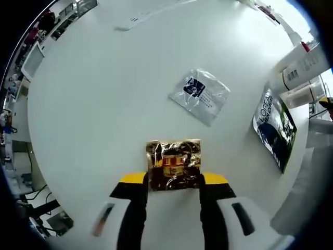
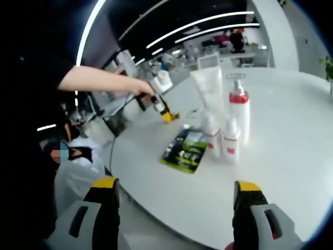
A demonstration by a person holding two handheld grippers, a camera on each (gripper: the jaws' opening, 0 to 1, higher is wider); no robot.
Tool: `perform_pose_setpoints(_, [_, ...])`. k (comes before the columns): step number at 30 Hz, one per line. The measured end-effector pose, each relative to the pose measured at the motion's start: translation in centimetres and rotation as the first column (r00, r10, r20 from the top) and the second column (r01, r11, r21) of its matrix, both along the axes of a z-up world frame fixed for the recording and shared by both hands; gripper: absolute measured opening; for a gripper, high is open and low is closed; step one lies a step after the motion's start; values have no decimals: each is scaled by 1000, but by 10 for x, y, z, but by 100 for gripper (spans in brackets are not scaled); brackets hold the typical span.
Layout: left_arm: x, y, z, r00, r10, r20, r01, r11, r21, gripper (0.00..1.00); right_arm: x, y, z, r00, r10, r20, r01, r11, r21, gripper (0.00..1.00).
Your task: Arrange the skincare products in the storage area until every visible bottle or jar stands upright without overlapping.
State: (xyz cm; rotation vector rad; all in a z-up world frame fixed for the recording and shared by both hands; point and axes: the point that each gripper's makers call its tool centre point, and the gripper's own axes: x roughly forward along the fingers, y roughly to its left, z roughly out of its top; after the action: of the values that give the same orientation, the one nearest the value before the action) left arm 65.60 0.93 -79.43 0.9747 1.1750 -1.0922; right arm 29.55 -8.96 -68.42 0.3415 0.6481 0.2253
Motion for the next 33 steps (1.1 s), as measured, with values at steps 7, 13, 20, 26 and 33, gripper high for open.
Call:
perform_pose_setpoints(7, [0,1,0,1000,23,1,-23,1000,5,43,0,0,0,1000,-1,-1,1,1000,-3,93])
perform_pose_setpoints(13, [-1,1,2,998,64,2,-64,998,-5,43,0,-1,0,1000,0,-1,0,1000,-6,93])
perform_pose_setpoints(20, [-7,1,7,985,170,-31,-171,985,-27,41,0,1,0,1000,7,0,-7,1000,-9,93])
perform_pose_setpoints(26, [-10,3,16,978,205,-29,-206,978,-33,40,0,1,1,1000,11,7,-11,1000,-11,93])
perform_pose_setpoints(33, [-18,6,34,939,341,-54,-343,937,-63,40,1,3,4,1000,20,24,-19,1000,-14,93])
